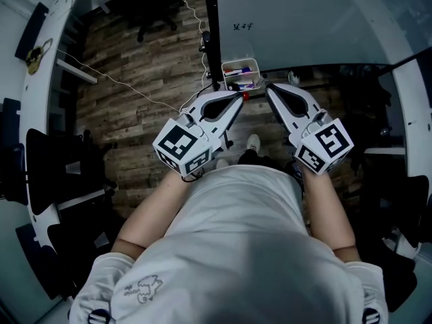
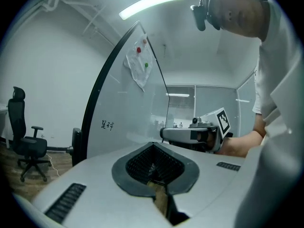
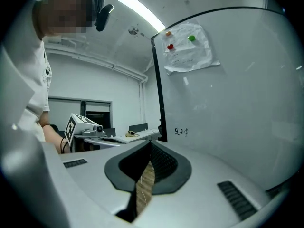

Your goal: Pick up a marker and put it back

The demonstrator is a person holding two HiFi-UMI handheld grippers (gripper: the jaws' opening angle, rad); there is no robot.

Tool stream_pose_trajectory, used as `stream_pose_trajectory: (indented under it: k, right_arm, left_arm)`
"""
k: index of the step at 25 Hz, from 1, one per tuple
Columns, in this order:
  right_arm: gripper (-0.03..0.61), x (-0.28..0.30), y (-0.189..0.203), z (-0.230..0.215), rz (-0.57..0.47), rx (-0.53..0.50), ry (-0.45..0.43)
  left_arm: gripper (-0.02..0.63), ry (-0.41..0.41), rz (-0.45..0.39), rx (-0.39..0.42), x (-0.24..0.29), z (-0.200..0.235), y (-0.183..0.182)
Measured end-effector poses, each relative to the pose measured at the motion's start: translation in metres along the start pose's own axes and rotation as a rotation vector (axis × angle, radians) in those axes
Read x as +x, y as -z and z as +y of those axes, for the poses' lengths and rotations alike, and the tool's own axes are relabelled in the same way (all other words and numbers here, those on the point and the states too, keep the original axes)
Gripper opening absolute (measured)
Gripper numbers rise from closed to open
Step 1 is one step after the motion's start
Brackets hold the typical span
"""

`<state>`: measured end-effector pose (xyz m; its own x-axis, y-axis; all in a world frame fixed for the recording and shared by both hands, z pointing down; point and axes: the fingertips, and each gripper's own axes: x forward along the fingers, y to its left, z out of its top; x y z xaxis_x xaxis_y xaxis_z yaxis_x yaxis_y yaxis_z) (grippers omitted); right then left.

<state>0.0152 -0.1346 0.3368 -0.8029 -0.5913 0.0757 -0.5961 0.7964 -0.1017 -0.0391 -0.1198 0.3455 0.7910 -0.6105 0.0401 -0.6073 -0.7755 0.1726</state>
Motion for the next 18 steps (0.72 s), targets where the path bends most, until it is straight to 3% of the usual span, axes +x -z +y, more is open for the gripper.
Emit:
stream_pose_trajectory:
  k: [6, 12, 18]
  right_arm:
    - [0.011, -0.027, -0.003, 0.025, -0.025, -0.003, 0.020]
    - [0.011, -0.071, -0.010, 0.039, -0.080, -0.016, -0.001]
    - [0.011, -0.138, -0.001, 0.067, -0.086, -0.014, -0.042]
  left_arm:
    - [0.005, 0.039, -0.008, -0.010, -0.011, -0.034, -0.001]
    - [0.005, -0.013, -0.087, 0.024, -0.014, -0.072, -0.023]
    - [0.005, -0.062, -0.101, 0.022, -0.012, -0.142, -0.004]
